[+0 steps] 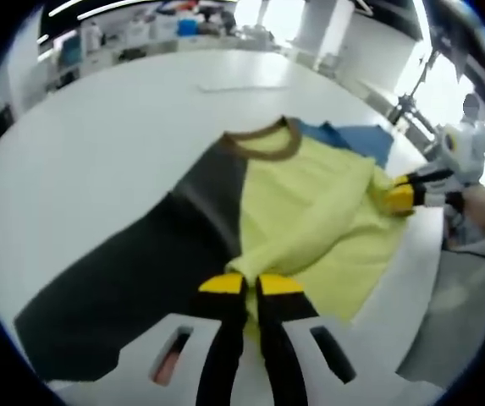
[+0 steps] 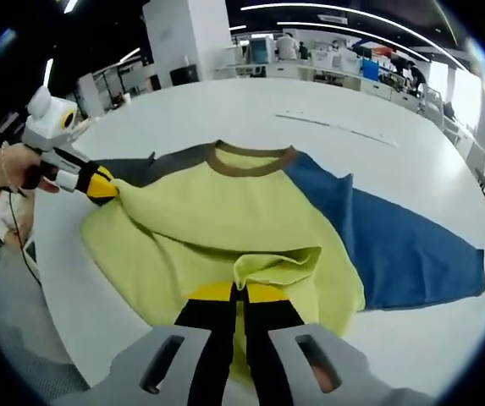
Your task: Fold the garment on the visible template until the final outline fits inside the template.
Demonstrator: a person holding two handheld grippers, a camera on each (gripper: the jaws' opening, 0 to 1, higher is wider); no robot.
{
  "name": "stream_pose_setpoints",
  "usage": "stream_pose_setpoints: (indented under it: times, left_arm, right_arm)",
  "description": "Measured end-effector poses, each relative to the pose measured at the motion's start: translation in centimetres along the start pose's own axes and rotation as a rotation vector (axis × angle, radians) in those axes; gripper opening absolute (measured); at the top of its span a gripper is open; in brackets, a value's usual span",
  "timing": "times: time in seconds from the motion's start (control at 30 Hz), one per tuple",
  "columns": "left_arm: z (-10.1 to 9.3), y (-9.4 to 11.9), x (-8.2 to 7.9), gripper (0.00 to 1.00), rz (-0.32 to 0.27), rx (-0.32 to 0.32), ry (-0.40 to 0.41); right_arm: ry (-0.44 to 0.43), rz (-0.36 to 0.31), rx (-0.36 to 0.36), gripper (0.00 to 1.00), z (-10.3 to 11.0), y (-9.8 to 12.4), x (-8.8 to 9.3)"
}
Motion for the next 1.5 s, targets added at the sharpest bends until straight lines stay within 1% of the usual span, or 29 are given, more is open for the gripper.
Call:
stream_pose_setpoints:
  times: [0.07, 0.13, 0.17, 0.23, 0.3, 0.4, 0.43, 0.53, 0.6, 0.67, 0.77, 0.8, 0.87, 0.9, 0.93, 1.0, 1.1, 1.27, 1.5]
  left_arm:
    - [-0.3, 0.5, -0.4, 0.0, -0.001, 0.005, 0.019]
    - [-0.7, 1.4, -0.6, 0.0, 0.01, 0.009, 0.093]
    - [-0.8, 1.8, -0.9, 0.0, 0.003, 0.018, 0.122]
    - [-1.3, 2.7, -1.4, 0.0, -0.003, 0.03, 0.164]
    - [-1.2, 3.4, -1.4, 0.0, 0.01, 0.029, 0.187]
    - [-1.7, 4.8, -1.5, 0.0, 0.013, 0.035, 0.196]
    - [-2.0, 5.2, -1.4, 0.0, 0.017, 0.039, 0.2]
    - [-2.7, 6.7, -1.1, 0.0, 0.029, 0.048, 0.221]
    - [-3.2, 7.6, -0.9, 0.0, 0.033, 0.051, 0.235]
    - [-3.5, 8.3, -0.6, 0.0, 0.037, 0.056, 0.247]
    - [-4.4, 9.6, -0.1, 0.0, 0.044, 0.068, 0.271]
    - [-4.7, 10.0, 0.0, 0.0, 0.048, 0.07, 0.273]
    - [-5.5, 11.1, 0.5, 0.0, 0.056, 0.079, 0.27]
    - [-5.8, 11.5, 0.6, 0.0, 0.06, 0.082, 0.272]
    - [-6.3, 12.1, 0.9, 0.0, 0.064, 0.087, 0.276]
    - [-7.0, 12.9, 1.5, 0.0, 0.07, 0.097, 0.274]
    - [-7.8, 13.7, 2.4, 0.0, 0.083, 0.104, 0.28]
    - [-9.3, 15.1, 4.5, 0.0, 0.112, 0.117, 0.293]
    - [-9.6, 15.9, 7.3, 0.0, 0.158, 0.098, 0.315]
  right_arm:
    - [0.009, -0.008, -0.006, 0.03, -0.1, 0.5, -0.4]
    - [0.023, -0.032, -0.02, 0.03, -0.2, 1.4, -1.1]
    - [0.036, -0.037, -0.026, 0.03, -0.4, 1.9, -1.5]
    - [0.056, -0.048, -0.036, 0.03, -0.8, 2.9, -2.0]
    - [0.075, -0.051, -0.034, 0.03, -1.4, 3.8, -2.3]
    - [0.098, -0.053, -0.034, 0.03, -2.4, 5.5, -2.6]
    - [0.101, -0.053, -0.035, 0.03, -2.5, 5.7, -2.6]
    - [0.165, -0.044, -0.042, 0.03, -3.2, 7.3, -2.9]
    - [0.175, -0.046, -0.054, 0.03, -3.4, 8.3, -3.2]
    - [0.206, -0.05, -0.063, 0.03, -3.6, 9.1, -3.5]
    - [0.261, -0.058, -0.107, 0.03, -3.2, 10.6, -4.2]
    - [0.275, -0.053, -0.12, 0.03, -3.0, 11.0, -4.2]
    - [0.329, -0.047, -0.169, 0.03, -2.4, 11.9, -4.1]
    - [0.345, -0.042, -0.185, 0.03, -2.2, 12.3, -3.9]
    - [0.359, -0.02, -0.206, 0.03, -1.9, 12.9, -3.4]
    - [0.381, -0.01, -0.243, 0.03, -1.4, 13.7, -2.8]
    - [0.404, 0.017, -0.279, 0.03, -0.6, 14.8, -1.6]
    - [0.433, 0.059, -0.345, 0.03, 0.7, 16.4, 0.4]
    - [0.46, 0.117, -0.403, 0.03, 1.7, 17.9, 3.3]
Point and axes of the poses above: the point that each gripper's makers call its tool centre point, and the gripper's own axes: y roughly backward along the fingers, z roughly to its left, x roughly out of its underside, the point moved 1 cm from there along y, roughly backward along the fingers, and after that the axes turned 10 degrees about -z, right-handed, at the moved point
